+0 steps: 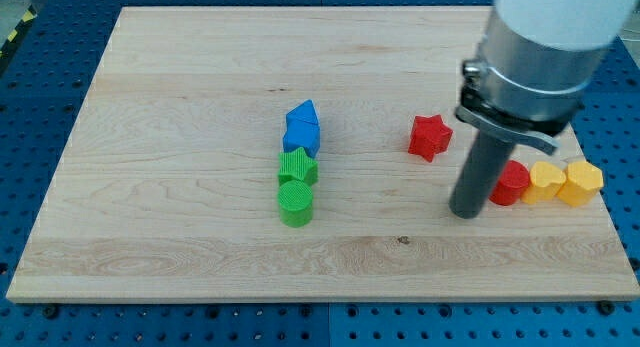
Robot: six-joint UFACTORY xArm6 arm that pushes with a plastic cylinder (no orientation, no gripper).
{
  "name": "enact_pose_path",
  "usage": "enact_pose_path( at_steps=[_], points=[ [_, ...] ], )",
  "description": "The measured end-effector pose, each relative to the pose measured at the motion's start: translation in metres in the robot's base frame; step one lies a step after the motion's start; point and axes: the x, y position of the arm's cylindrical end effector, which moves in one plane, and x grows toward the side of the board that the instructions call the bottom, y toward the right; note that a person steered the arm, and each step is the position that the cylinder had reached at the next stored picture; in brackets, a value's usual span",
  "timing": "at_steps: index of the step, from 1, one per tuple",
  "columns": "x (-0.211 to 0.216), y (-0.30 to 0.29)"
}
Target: Slide the red circle above the red star
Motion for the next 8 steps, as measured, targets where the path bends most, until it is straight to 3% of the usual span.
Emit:
enact_pose_path(
  at_steps=[2,6,8],
  points=[
    [0.002,0.061],
    [-0.047,0.030],
    [-0.050,0.030]
  ],
)
